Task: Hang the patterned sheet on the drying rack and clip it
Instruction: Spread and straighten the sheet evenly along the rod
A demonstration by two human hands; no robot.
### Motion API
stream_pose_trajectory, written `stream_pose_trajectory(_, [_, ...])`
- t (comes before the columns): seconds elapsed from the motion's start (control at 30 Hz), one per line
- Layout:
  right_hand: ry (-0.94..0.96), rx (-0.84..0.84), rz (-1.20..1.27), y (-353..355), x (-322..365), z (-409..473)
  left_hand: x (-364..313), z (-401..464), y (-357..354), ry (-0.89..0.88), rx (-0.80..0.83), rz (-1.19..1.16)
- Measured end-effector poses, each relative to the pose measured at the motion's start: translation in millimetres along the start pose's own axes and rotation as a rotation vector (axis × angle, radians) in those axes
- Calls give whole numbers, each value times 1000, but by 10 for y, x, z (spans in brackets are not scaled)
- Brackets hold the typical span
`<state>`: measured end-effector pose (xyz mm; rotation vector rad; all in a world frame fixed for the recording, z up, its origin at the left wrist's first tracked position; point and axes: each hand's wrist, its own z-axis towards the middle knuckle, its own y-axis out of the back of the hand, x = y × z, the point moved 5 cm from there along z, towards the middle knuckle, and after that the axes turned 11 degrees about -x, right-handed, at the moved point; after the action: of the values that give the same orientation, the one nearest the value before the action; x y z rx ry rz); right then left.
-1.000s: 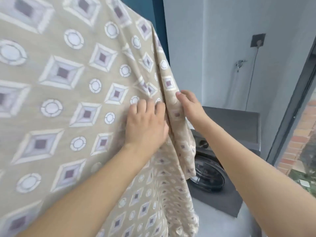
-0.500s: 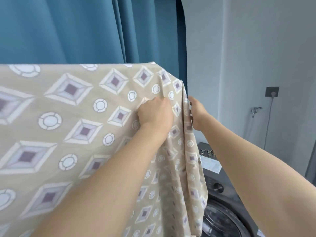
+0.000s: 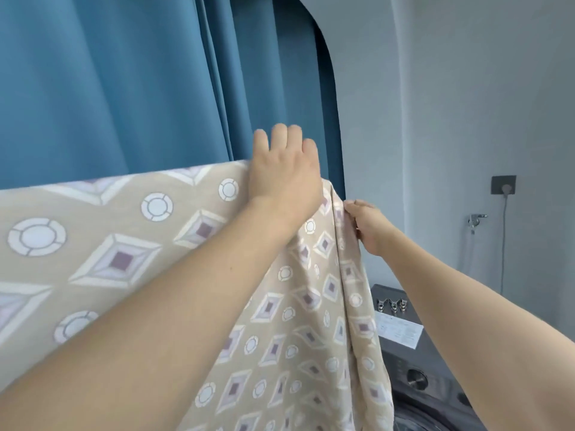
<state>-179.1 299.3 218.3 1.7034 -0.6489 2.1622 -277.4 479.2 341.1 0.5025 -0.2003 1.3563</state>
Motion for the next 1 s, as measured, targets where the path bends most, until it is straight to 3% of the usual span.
stream_pose_trajectory(0.1, [53, -78, 50, 74, 104, 158, 206, 230, -220, 146, 321, -18])
stream_pose_trajectory(0.17, [98, -80, 47, 49, 210, 244, 227, 303, -289, 264, 403, -144])
stream_pose_trajectory(0.33, [191, -113, 31, -40, 681, 329, 266, 362, -204, 352, 341, -244])
stream_pose_trajectory(0.47, [293, -54, 107, -228, 1170, 300, 508, 408, 31, 322, 178, -179])
stream_pose_trajectory(0.6, [492, 34, 26, -583, 1632, 87, 945, 390, 366, 315, 109, 37])
stream_pose_trajectory(0.67, [562, 83, -122, -712, 1720, -9, 1197, 307, 508, 338, 214, 216])
stream_pose_trajectory(0.73, [488, 130, -241, -750, 1637, -15, 1387, 156, 595, 371, 480, 328])
stream_pose_trajectory(0.83, [129, 122, -471, -575, 1179, 73, 1473, -11, 566, 359, 855, 340])
stream_pose_trajectory(0.87, [-17, 166, -526, -498, 981, 81, 1408, 17, 545, 320, 865, 273])
stream_pose_trajectory(0.93, [-268, 292, -496, -382, 594, 103, 1109, 163, 496, 207, 740, 96])
stream_pose_trajectory(1.0, [-384, 349, -408, -244, 321, 87, 721, 283, 472, 180, 581, -90])
